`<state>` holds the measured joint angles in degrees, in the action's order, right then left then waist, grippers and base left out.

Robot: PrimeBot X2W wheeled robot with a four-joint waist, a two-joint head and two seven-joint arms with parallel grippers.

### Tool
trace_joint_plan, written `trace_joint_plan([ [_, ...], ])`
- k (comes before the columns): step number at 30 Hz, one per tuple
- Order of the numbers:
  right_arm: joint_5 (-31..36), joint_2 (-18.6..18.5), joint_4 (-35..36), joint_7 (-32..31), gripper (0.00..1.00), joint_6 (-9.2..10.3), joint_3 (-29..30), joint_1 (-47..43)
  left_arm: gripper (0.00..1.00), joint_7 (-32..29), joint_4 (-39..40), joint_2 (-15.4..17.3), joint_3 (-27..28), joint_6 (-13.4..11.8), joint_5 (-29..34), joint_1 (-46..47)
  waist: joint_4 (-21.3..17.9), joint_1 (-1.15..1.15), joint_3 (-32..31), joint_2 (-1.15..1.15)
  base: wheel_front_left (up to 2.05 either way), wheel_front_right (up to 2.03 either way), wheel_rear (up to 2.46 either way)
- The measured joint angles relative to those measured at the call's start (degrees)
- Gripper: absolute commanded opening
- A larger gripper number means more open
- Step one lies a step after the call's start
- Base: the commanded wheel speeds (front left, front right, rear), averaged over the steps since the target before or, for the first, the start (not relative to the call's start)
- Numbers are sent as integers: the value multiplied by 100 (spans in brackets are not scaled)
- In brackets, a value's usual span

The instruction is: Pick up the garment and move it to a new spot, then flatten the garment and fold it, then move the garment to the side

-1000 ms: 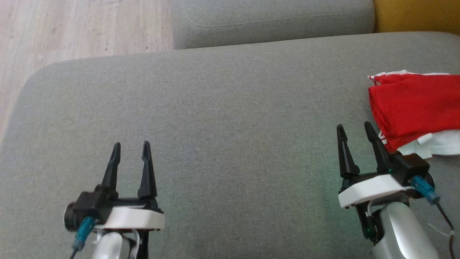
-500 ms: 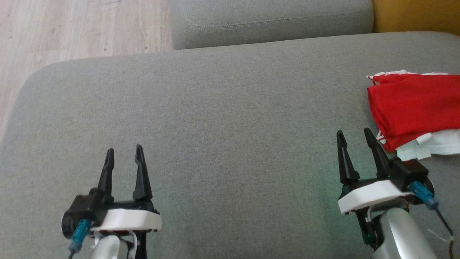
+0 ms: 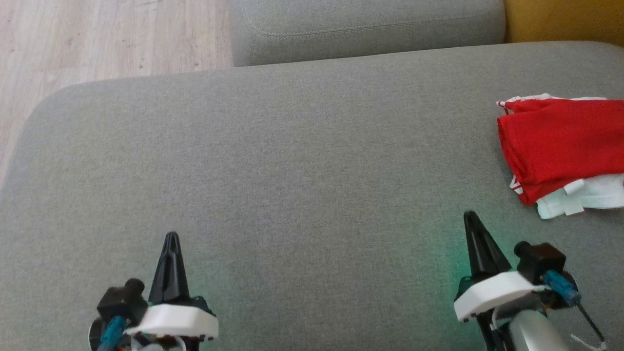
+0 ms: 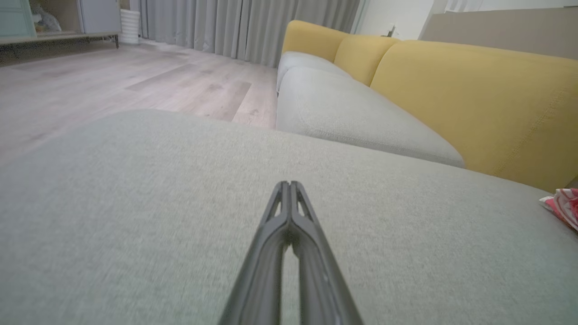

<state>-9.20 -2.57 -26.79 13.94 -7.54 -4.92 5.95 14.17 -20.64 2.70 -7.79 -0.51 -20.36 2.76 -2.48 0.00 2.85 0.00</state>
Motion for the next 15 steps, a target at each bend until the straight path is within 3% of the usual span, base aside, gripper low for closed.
trace_joint_plan([
  [15,-936,0,89,-237,0,0,129,-51,0,-210,32,0,69,60,-813,-42,29,0,-31,0,0,0,0],
])
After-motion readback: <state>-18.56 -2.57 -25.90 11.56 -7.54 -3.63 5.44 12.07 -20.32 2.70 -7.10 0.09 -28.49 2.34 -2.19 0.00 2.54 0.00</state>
